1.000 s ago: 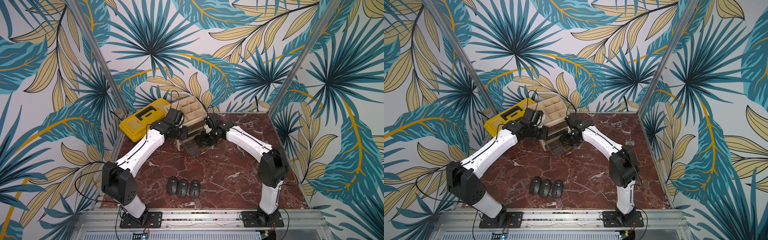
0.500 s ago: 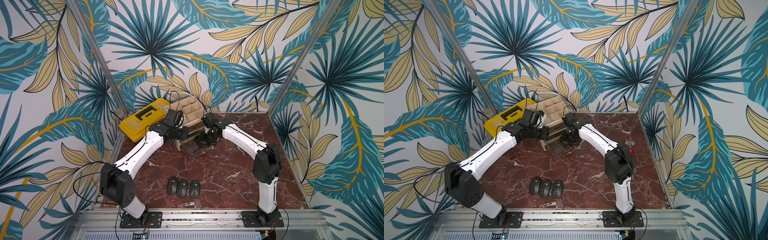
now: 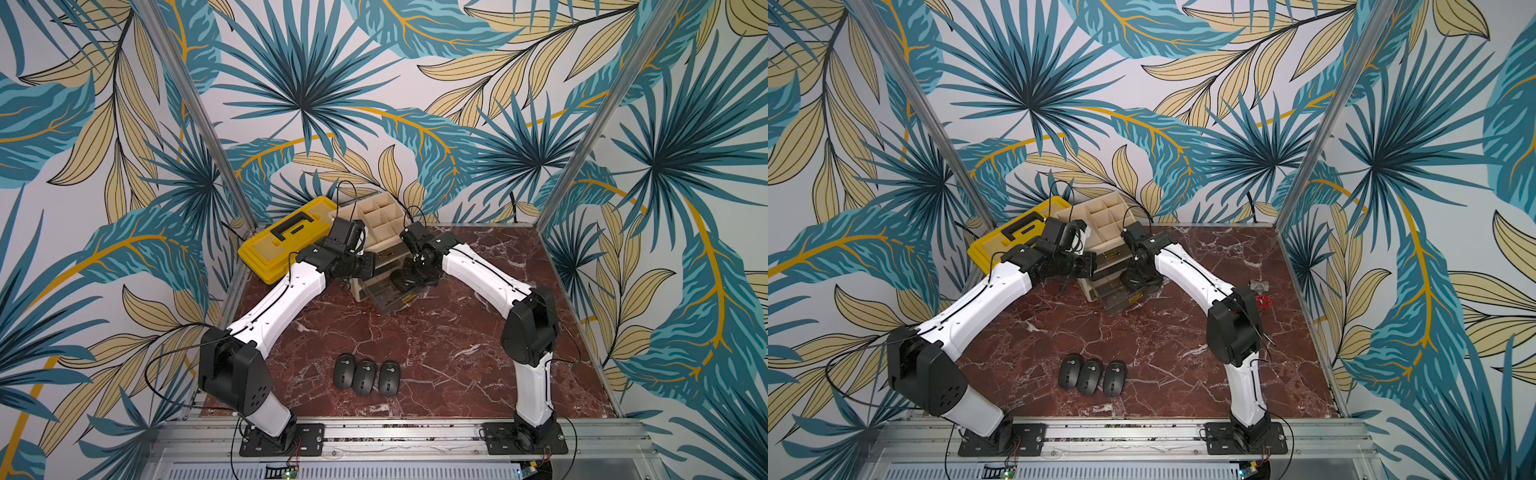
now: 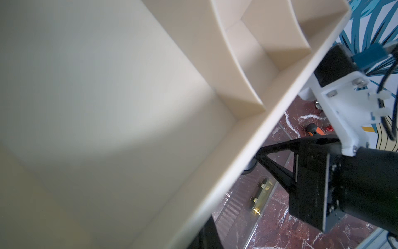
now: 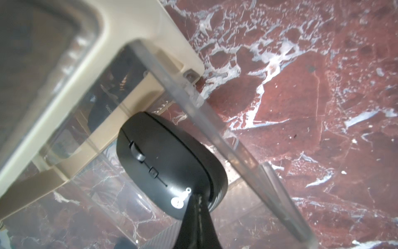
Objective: Take the mice out of the drawer
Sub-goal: Adjust the mouse in the drawer.
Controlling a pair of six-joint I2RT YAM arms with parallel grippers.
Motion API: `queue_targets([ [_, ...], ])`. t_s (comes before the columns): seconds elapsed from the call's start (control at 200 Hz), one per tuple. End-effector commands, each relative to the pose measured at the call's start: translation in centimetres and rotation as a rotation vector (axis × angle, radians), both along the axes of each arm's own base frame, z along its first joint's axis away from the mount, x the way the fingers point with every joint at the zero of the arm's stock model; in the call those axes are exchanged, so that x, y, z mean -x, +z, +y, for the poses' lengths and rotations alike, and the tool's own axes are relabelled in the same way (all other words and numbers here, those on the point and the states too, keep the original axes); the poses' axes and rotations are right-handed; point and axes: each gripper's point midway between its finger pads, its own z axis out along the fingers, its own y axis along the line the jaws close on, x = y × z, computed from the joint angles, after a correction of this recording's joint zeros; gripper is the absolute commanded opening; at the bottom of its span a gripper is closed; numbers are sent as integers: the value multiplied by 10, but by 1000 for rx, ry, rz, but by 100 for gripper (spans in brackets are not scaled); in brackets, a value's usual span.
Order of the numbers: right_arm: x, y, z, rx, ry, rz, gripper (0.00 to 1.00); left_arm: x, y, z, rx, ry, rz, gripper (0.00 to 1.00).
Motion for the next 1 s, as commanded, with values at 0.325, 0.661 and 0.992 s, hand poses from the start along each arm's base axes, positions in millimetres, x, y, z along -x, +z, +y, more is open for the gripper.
queue_targets([
  [0.325,23,10,58,-347,122,67,0,-4,-3,3,-1,1,-2,0],
  [0.661,29,-18,49,-212,90,156,0,-5,-4,1,3,0,0,0],
  [0.992,25,-28,9,39,55,144,0,-5,-5,0,9,-4,6,0],
])
